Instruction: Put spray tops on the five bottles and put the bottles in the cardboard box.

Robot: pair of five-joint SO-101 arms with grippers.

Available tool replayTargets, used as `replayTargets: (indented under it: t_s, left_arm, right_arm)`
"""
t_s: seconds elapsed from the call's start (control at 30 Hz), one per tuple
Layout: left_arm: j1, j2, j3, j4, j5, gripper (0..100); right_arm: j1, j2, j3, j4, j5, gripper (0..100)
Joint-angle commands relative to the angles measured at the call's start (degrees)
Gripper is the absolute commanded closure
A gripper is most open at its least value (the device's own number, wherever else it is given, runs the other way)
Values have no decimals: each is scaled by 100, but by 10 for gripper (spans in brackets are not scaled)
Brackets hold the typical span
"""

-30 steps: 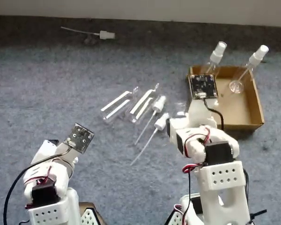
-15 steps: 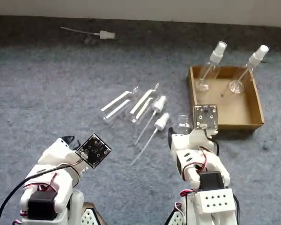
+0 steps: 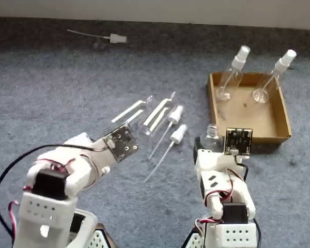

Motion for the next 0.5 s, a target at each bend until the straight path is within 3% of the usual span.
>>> replayTargets:
  t_s: [0.0,0.47]
  left_arm:
    - [699,1596,-936,-35,-18,989]
    - [1604,6088,-4514,26,1811,888]
  right_arm:
    - [180,-479,92,-145,-53,975]
    - [462,-725,374,-145,-62,975]
